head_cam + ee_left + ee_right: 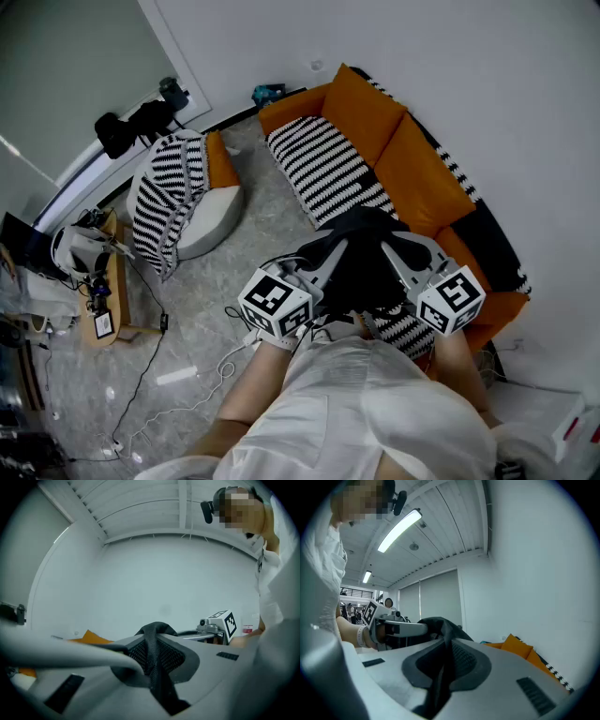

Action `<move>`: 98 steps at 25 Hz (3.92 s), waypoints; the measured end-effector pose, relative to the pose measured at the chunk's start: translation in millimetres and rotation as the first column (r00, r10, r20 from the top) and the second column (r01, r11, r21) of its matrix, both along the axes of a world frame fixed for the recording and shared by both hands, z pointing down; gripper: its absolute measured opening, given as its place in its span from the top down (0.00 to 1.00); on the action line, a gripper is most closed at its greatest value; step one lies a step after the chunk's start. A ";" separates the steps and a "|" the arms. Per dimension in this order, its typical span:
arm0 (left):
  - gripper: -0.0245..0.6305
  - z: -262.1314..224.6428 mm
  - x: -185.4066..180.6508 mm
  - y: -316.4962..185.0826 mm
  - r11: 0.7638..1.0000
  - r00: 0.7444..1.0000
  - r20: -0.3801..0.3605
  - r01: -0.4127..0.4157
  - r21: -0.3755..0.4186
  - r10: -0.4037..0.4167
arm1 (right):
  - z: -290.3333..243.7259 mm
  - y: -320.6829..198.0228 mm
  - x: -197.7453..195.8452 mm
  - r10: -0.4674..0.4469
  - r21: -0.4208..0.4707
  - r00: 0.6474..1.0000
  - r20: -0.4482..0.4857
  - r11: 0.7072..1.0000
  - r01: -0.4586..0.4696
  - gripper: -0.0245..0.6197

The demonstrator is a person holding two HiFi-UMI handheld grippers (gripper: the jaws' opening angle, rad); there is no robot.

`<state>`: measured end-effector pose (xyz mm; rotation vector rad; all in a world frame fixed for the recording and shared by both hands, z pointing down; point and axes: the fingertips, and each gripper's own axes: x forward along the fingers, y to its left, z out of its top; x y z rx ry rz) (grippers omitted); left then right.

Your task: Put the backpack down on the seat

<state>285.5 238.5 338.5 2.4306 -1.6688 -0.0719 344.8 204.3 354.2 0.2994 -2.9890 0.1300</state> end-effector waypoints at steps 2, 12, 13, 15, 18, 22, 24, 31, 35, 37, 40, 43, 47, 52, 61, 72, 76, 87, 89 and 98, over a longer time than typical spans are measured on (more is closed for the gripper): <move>0.89 1.4 1.2 0.3 1.000 1.000 -0.003 -0.006 -0.003 0.006 | 2.1 0.1 2.4 0.011 -0.010 1.000 -0.008 1.000 -0.011 0.90; 0.89 -2.3 -2.3 -10.4 1.000 1.000 -0.006 -0.018 0.007 0.018 | -2.4 -9.2 -1.1 0.013 -0.010 1.000 0.014 1.000 -0.013 0.90; 0.89 -2.4 -3.3 -11.6 1.000 1.000 -0.005 -0.019 0.008 0.019 | -2.4 -10.4 -2.0 0.014 -0.012 1.000 0.015 1.000 -0.014 0.90; 0.89 -2.0 -5.0 -13.4 1.000 1.000 -0.005 -0.018 0.008 0.018 | -1.6 -12.4 -3.4 0.015 -0.015 1.000 0.013 1.000 -0.015 0.90; 0.89 -0.1 -7.4 -13.8 1.000 1.000 -0.010 -0.015 0.006 0.015 | -0.6 -12.5 -6.6 0.004 -0.011 1.000 0.016 1.000 -0.004 0.91; 0.89 4.2 -14.8 -11.1 1.000 1.000 -0.027 -0.013 -0.003 0.013 | 2.9 -9.3 -14.2 -0.020 -0.032 1.000 0.015 0.999 0.021 0.90; 0.89 7.7 -18.8 -7.0 1.000 0.999 -0.040 -0.013 -0.008 0.013 | 5.5 -5.1 -18.2 -0.036 -0.052 0.999 0.020 0.998 0.037 0.90; 0.89 14.7 -51.5 9.8 1.000 0.997 -0.083 0.006 -0.022 -0.008 | 10.2 11.4 -50.9 -0.077 -0.067 0.997 0.006 0.995 0.077 0.90; 0.89 11.0 -77.7 23.7 1.000 0.995 -0.101 0.006 -0.006 -0.006 | 5.8 23.9 -77.8 -0.095 -0.062 0.995 0.000 0.994 0.095 0.90; 0.89 9.6 -88.5 27.4 1.000 0.995 -0.099 0.005 0.003 -0.005 | 4.8 27.2 -88.5 -0.097 -0.067 0.995 0.009 0.993 0.098 0.90; 0.89 8.8 -105.1 26.6 1.000 0.996 -0.088 0.009 0.002 -0.009 | 5.7 27.0 -104.6 -0.101 -0.084 0.995 0.019 0.991 0.102 0.90; 0.89 7.9 -122.8 21.2 1.000 0.998 -0.067 0.018 0.002 -0.018 | 5.9 21.9 -122.1 -0.111 -0.097 0.993 0.029 0.989 0.113 0.90; 0.89 0.9 -154.0 0.9 0.999 0.997 -0.057 0.042 0.012 -0.041 | -1.0 3.1 -153.1 -0.126 -0.088 0.991 0.040 0.988 0.129 0.90; 0.89 -3.5 -188.1 -40.3 0.998 0.996 -0.068 0.066 0.017 -0.065 | -5.3 -38.3 -187.8 -0.129 -0.095 0.990 0.056 0.986 0.134 0.90; 0.89 -22.6 -221.1 -140.6 0.997 0.997 -0.055 0.058 0.057 -0.055 | -25.0 -136.9 -221.6 -0.146 -0.110 0.981 0.129 0.981 0.160 0.90; 0.89 -33.3 -221.1 -210.0 0.993 0.998 -0.043 0.043 0.108 -0.039 | -35.0 -201.3 -219.8 -0.101 -0.099 0.980 0.170 0.988 0.119 0.90; 0.89 -25.3 -210.8 -232.3 0.996 0.998 -0.057 0.012 0.085 -0.007 | -28.6 -221.3 -208.2 -0.064 -0.115 0.985 0.160 0.990 0.083 0.90; 0.89 -28.5 -176.3 -268.2 0.988 0.988 -0.065 -0.134 0.082 0.139 | -33.3 -248.7 -171.0 0.059 -0.122 0.986 0.158 0.992 -0.039 0.90; 0.89 -29.5 -176.7 -269.5 0.986 0.987 -0.074 -0.138 0.090 0.144 | -34.9 -249.7 -171.5 0.064 -0.114 0.985 0.158 0.992 -0.046 0.90; 0.89 -28.3 -242.6 -275.8 0.991 0.988 -0.103 -0.105 0.086 0.113 | -33.3 -255.7 -237.3 0.057 -0.124 0.989 0.133 0.991 -0.041 0.90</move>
